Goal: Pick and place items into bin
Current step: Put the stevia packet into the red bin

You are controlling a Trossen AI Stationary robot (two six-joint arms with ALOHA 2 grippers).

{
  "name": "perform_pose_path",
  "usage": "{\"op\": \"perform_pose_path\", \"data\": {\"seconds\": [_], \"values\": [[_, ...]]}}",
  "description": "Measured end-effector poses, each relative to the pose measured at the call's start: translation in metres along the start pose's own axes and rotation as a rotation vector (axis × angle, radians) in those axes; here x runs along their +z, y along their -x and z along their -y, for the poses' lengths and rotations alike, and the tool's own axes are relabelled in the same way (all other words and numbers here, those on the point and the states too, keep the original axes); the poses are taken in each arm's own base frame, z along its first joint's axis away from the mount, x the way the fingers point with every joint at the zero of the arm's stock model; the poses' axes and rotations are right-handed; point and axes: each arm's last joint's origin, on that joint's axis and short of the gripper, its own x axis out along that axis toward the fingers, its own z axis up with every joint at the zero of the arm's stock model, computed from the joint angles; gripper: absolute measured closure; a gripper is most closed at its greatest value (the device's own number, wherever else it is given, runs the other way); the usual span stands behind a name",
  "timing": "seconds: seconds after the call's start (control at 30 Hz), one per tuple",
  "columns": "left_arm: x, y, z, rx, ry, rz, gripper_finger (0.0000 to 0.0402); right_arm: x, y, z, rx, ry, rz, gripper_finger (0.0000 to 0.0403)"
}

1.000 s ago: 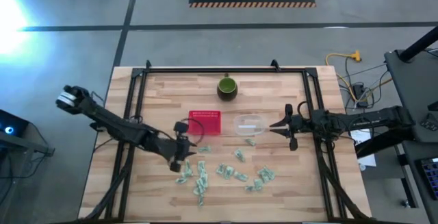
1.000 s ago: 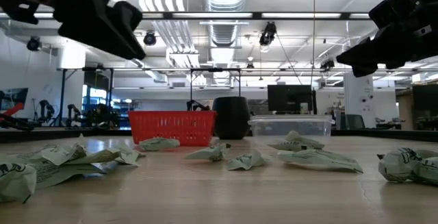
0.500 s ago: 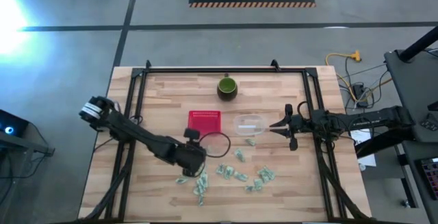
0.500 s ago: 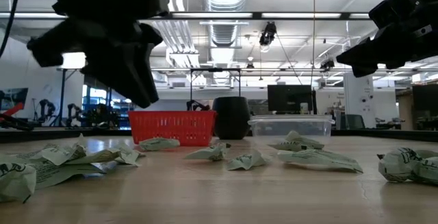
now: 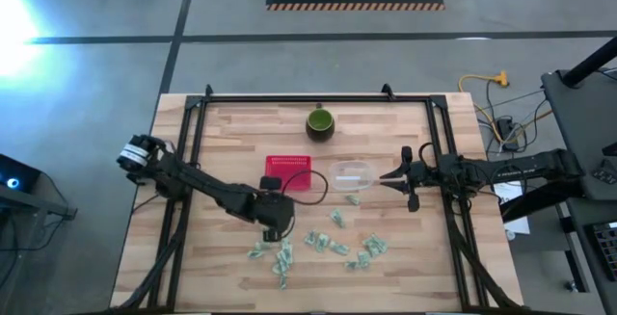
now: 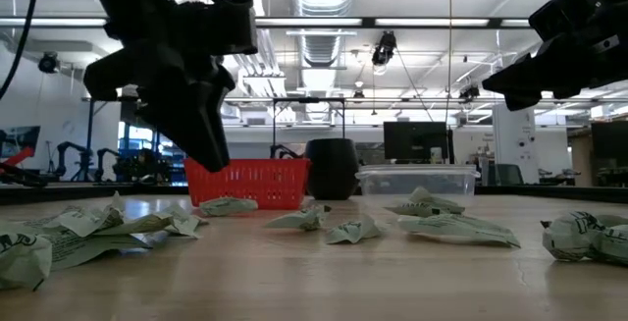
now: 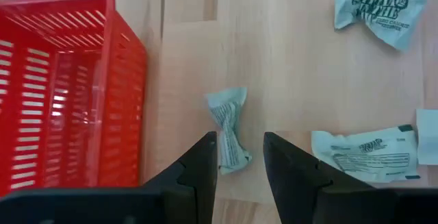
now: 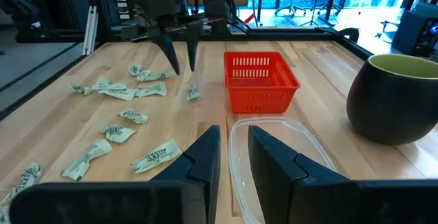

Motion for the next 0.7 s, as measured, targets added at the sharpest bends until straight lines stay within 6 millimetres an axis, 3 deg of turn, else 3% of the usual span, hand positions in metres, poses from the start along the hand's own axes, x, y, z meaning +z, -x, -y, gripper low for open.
{"op": "perform_pose_path", "data": {"seconds": [0.33,0.7], "values": [[-0.001,-0.018,0.005,0.008,-0.002,-0.02,0.0293,0.0,0.0,0.0,0.0,0.0,0.0,0.0335],[-0.002,-0.023,0.0,0.025,0.005,-0.039,0.0225,0.0,0.0,0.0,0.0,0.0,0.0,0.0335]]}}
